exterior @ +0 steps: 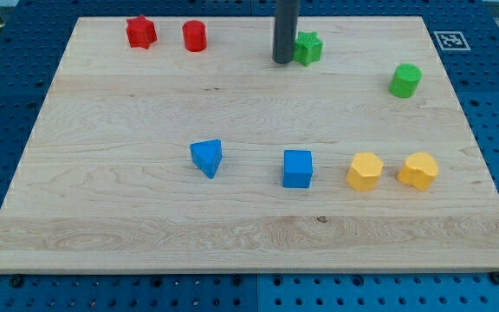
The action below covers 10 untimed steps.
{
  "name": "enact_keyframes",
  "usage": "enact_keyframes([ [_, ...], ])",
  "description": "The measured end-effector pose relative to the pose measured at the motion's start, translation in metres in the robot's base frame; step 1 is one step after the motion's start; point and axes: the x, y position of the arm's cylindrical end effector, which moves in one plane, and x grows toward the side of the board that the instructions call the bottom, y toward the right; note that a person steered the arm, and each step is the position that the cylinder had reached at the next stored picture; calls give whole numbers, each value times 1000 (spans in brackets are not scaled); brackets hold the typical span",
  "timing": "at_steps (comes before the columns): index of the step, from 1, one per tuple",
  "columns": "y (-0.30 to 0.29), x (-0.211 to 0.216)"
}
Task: Push the green star towards the red circle
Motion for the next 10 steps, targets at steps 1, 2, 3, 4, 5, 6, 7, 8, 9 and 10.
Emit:
enact_keyframes([
  [1, -18, -9],
  [2, -51, -25],
  [3, -85, -34],
  [4, -113, -40],
  [5, -139, -41],
  [6, -140, -33],
  [7, -96, 3],
  [8, -31, 27],
  [9, 38, 28],
  [10, 101, 28],
])
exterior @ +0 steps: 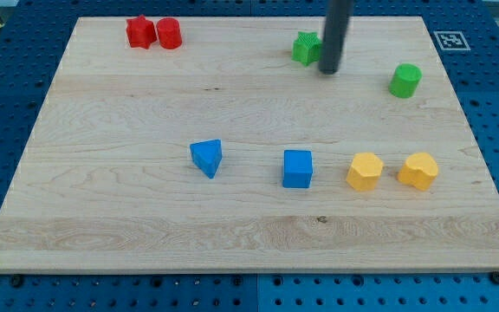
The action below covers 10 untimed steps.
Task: Push the green star towards the red circle
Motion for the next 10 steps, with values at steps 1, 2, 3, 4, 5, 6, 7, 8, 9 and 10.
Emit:
enact_keyframes([
  [1, 34, 0],
  [2, 37, -17],
  [3, 27, -38],
  [4, 3, -41],
  [5, -21, -39],
  [6, -48, -39],
  [7, -77, -39],
  [8, -111, -41],
  [9, -139, -54],
  [10, -136, -53],
])
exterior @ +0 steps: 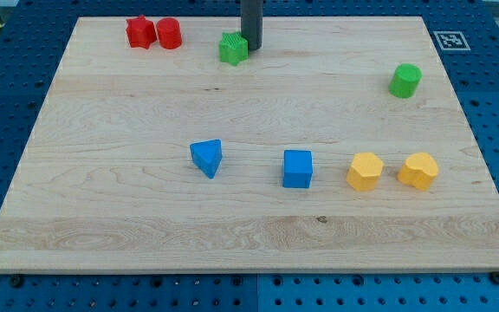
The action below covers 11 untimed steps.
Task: Push the green star towards the red circle
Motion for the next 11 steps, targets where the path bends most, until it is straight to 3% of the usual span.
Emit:
enact_keyframes([
  [1, 31, 39],
  [2, 28, 51],
  [4, -24, 46],
  [7, -29, 17],
  [11, -58, 20],
])
